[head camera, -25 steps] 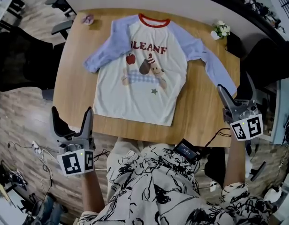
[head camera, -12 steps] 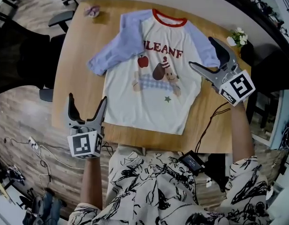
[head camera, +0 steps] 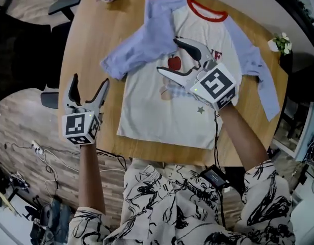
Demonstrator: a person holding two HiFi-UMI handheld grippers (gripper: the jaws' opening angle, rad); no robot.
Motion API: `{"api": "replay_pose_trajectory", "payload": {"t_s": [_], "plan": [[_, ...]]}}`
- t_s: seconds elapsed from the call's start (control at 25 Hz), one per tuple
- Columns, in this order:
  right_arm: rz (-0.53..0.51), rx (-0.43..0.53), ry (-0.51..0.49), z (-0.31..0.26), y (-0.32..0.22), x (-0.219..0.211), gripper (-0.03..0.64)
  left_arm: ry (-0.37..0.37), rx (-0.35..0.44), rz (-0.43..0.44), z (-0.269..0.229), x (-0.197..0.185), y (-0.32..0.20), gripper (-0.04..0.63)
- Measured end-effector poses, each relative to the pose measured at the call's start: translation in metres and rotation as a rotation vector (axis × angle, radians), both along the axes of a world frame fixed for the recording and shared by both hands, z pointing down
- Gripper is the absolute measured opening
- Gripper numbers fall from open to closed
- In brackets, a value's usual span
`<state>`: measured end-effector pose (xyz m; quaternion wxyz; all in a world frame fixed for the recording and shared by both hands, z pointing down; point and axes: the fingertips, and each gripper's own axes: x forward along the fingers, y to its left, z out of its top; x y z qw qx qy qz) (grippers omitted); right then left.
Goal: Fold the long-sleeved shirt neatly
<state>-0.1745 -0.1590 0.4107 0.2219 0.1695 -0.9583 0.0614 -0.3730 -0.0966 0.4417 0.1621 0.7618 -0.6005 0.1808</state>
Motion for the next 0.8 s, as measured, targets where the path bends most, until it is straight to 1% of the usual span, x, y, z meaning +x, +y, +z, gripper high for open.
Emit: {"api": "replay_pose_trajectory", "payload": {"t_s": [0.2,0.28,0.4,0.48,0.6,0.64,0.72,0.76,0.8], "plan": [[-0.001,-0.082,0.057,0.055,0.033,-0.069,0.331,0.016,-0.087,0.086,0.045,-0.008,-0.034,0.410],[-0.022,-0.133,0.063,0.072,0.045,-0.094,0.323,0.018,-0.121,0.131,0.062,-0.006,-0.043,0.406],[-0.069,-0.176,0.104,0.095,0.060,-0.122,0.284,0.011,-0.161,0.184,0.083,-0.006,-0.051,0.368],[-0.071,-0.188,0.142,0.110,0.067,-0.132,0.241,0.000,-0.182,0.215,0.093,-0.005,-0.053,0.331],[-0.045,-0.191,0.191,0.129,0.070,-0.139,0.198,-0.030,-0.206,0.266,0.105,0.000,-0.053,0.285],[-0.038,-0.194,0.203,0.134,0.070,-0.141,0.189,-0.042,-0.212,0.279,0.107,0.001,-0.054,0.267],[-0.019,-0.205,0.225,0.141,0.068,-0.143,0.182,-0.064,-0.228,0.292,0.113,0.001,-0.055,0.257],[-0.004,-0.206,0.235,0.144,0.066,-0.143,0.165,-0.071,-0.239,0.293,0.116,0.000,-0.055,0.245],[0.013,-0.201,0.245,0.146,0.064,-0.142,0.124,-0.080,-0.249,0.296,0.119,-0.001,-0.054,0.220]]}}
